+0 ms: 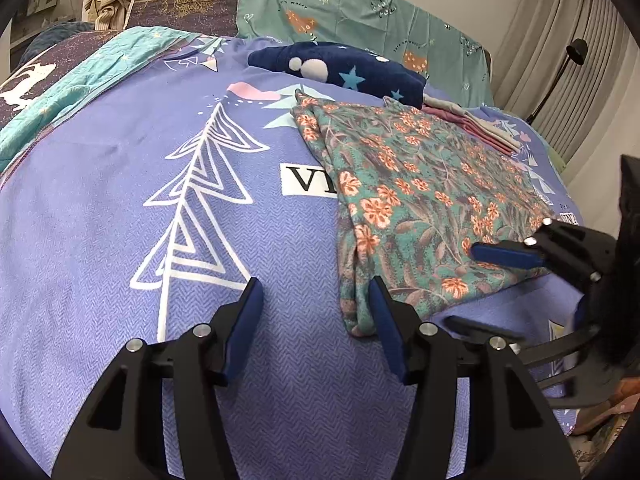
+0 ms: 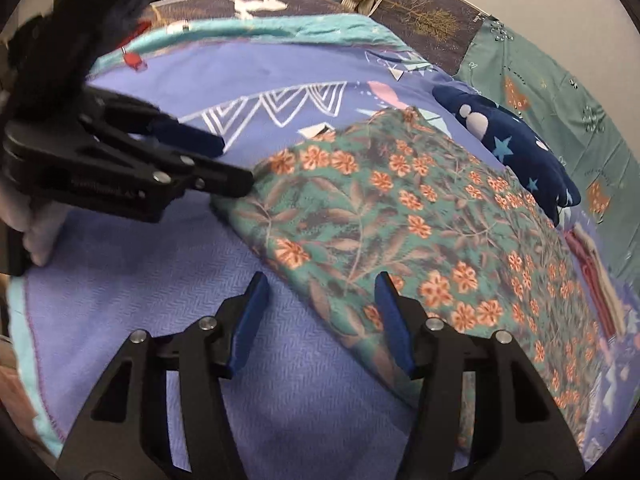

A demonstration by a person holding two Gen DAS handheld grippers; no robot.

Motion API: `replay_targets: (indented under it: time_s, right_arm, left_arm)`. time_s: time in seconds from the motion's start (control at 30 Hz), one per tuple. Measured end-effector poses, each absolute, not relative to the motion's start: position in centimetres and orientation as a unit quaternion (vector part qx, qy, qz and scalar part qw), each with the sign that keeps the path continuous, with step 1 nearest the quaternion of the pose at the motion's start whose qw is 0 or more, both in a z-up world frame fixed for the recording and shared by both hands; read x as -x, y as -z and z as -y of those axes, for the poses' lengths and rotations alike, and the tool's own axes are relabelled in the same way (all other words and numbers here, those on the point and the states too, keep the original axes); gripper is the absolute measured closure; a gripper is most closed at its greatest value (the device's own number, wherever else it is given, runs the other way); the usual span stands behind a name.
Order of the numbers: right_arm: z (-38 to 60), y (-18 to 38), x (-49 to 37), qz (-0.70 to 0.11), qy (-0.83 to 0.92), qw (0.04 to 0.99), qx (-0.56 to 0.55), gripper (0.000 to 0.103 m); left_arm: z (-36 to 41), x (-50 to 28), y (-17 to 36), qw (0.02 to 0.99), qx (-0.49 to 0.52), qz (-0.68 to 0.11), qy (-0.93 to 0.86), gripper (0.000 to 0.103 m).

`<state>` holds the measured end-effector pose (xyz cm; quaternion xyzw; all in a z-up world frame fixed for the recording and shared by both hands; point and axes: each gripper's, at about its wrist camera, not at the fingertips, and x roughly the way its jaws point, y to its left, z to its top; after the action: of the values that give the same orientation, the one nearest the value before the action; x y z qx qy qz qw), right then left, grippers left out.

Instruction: Fold small clothes

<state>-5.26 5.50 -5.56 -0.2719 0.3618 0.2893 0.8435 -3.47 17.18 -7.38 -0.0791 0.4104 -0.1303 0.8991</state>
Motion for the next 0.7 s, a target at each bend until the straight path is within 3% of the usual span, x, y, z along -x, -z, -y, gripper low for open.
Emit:
replay_targets:
  time_s: [0.27, 0.43, 0.7]
  right_arm:
    - [-9.0, 6.3, 4.7, -0.317, -0.214, 0.859, 0.34, 0.045]
    - [-9.6, 6.6, 5.0, -0.3, -0.204, 0.86, 0.359, 0.046]
    - [-10.9, 6.5, 4.0, -0.303, -0.187, 0.87, 0.342, 0.051]
  left_arm:
    - [-20.3, 3.6, 7.1, 0.894, 0.169, -0.391, 0.138, 0.047]
    - [-20.3, 2.6, 5.7, 0.894, 0.161, -0.382, 0.172, 0.047]
    - [-17.6, -8.5, 5.9, 0.842, 0.157, -0.444, 0.261, 0.047]
